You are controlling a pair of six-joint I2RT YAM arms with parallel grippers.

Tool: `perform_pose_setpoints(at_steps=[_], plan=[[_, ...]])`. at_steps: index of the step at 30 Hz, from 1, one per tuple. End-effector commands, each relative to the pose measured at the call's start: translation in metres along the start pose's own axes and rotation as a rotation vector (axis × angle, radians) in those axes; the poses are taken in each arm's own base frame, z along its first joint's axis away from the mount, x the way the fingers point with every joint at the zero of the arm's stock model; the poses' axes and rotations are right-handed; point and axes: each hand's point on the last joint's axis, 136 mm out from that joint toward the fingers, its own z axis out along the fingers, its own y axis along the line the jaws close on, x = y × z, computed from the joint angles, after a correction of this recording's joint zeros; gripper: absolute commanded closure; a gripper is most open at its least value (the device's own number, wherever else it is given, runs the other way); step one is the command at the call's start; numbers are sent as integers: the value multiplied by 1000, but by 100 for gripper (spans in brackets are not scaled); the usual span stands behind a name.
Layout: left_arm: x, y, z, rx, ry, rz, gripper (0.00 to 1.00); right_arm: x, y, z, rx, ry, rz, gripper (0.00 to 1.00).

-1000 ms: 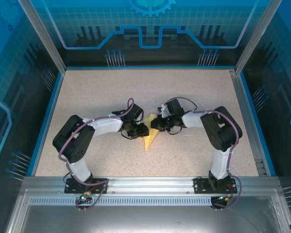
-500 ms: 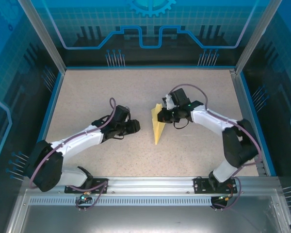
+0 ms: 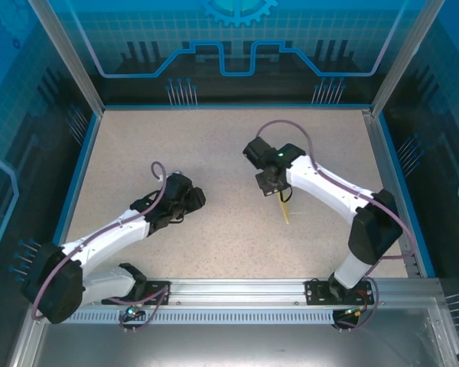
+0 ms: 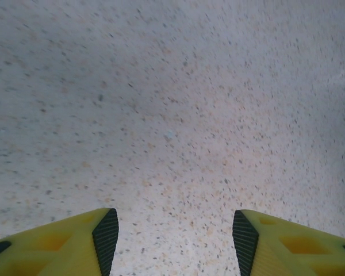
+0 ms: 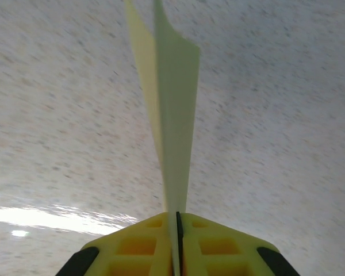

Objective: Fold a paper plane with a square sheet of paper (pick it up from the middle)
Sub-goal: Turn over the paper at the center of the table, then rotate the paper at the center of the table.

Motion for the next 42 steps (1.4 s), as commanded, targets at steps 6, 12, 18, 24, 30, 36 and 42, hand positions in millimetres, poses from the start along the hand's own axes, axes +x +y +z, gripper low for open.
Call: perform_pose_setpoints(at_steps=[6,12,18,24,30,36,42], plan=[[-13,38,-21,-103,-136,-86,37,19,24,21,240,127,-161,90],[-13,49,-28,-128,-159,-88,34,25,71,53,237,207,-155,89],[-14,51,-31,-135,-166,-83,34,21,113,67,174,226,-104,85],[-13,49,-30,-127,-157,-86,33,17,167,68,-43,249,-77,69],[-12,42,-29,-104,-136,-73,32,-2,193,26,-313,141,-92,39],[0,18,-14,-21,-32,-24,31,-13,161,-24,-569,-34,0,24],[22,-20,5,116,129,3,31,5,116,17,-806,61,223,46]])
